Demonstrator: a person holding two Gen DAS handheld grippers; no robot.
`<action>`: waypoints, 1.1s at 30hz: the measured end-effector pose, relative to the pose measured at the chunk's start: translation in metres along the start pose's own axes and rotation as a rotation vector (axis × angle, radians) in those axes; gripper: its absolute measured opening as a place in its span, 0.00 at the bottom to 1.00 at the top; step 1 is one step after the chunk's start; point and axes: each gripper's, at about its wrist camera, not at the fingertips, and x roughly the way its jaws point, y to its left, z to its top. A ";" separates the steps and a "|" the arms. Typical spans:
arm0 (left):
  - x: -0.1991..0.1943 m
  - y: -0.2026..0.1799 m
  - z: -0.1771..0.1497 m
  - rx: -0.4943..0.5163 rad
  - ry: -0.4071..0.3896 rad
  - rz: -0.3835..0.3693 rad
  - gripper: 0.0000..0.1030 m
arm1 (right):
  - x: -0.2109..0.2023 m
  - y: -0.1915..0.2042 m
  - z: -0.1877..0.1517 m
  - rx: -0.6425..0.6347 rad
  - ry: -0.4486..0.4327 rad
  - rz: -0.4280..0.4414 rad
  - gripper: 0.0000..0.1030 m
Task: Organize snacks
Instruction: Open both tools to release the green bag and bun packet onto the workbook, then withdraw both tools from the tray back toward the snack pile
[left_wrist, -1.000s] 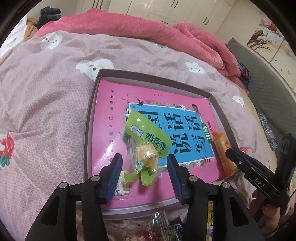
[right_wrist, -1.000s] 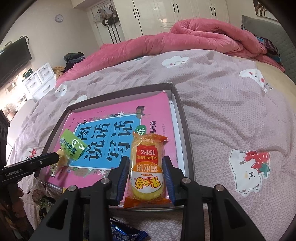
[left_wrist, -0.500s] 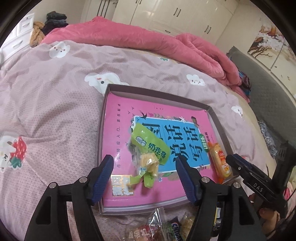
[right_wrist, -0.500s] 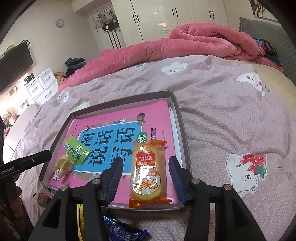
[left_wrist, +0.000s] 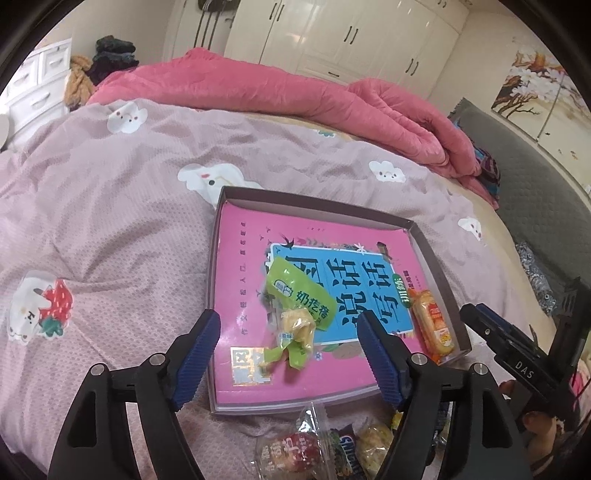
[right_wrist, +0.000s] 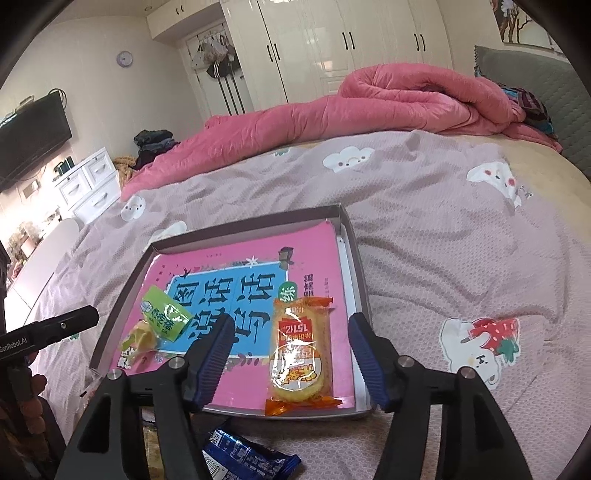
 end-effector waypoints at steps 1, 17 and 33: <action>-0.001 0.000 0.000 0.001 -0.002 0.001 0.76 | -0.002 0.000 0.000 0.002 -0.008 0.002 0.67; -0.021 0.000 -0.006 0.010 -0.002 -0.007 0.76 | -0.028 -0.001 -0.005 0.019 -0.047 0.016 0.70; -0.035 -0.003 -0.019 0.022 0.022 -0.021 0.76 | -0.047 0.008 -0.017 0.023 -0.047 0.043 0.77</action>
